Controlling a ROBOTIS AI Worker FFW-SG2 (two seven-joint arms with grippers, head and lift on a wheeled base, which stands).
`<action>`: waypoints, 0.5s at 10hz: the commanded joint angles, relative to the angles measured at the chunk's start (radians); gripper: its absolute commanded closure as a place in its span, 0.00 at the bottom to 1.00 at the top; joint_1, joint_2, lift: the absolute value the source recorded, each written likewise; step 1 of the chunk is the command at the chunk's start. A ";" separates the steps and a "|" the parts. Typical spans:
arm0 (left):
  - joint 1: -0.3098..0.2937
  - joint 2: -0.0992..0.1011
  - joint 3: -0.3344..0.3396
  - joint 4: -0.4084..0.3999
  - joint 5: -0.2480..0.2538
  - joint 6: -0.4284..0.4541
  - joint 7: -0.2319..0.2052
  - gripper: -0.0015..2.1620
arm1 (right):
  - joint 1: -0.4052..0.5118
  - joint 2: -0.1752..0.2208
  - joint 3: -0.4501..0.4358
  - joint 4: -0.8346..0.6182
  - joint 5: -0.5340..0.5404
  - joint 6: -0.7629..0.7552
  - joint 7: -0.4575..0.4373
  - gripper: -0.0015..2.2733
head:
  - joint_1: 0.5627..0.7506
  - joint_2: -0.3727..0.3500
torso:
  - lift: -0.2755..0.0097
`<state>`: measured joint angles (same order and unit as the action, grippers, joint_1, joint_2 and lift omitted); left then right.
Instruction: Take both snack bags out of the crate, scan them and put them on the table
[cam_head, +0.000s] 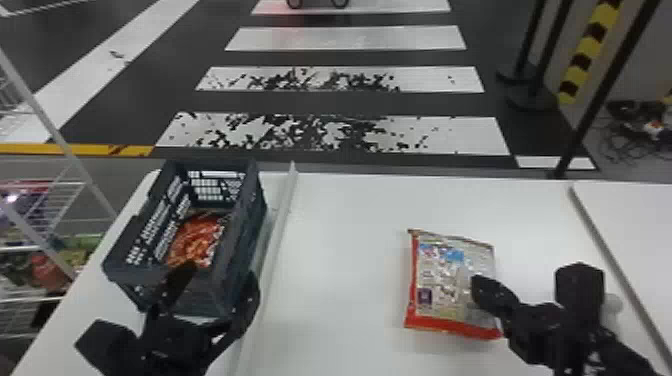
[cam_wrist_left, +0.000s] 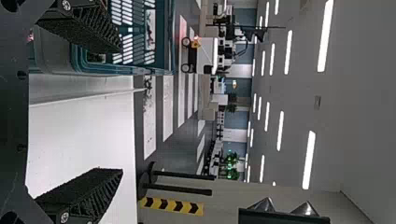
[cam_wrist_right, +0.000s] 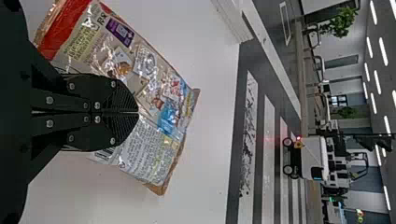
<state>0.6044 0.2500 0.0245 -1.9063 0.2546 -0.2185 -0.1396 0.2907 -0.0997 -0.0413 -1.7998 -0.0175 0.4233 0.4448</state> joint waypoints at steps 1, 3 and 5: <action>0.000 0.002 0.000 -0.002 0.000 0.000 0.000 0.04 | 0.002 0.000 -0.020 -0.055 -0.015 0.018 0.000 0.99 | 0.70 0.63 | 0.64; 0.000 0.002 0.000 -0.005 0.000 0.000 0.000 0.04 | 0.016 0.001 -0.055 -0.084 -0.044 0.018 -0.001 0.99 | 0.70 0.61 | 0.64; -0.002 0.003 0.000 -0.003 0.000 0.000 0.000 0.04 | 0.048 0.001 -0.103 -0.122 -0.075 0.012 -0.005 0.88 | 0.70 0.59 | 0.64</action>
<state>0.6039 0.2529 0.0247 -1.9105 0.2546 -0.2185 -0.1396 0.3280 -0.0982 -0.1317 -1.9088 -0.0830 0.4377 0.4403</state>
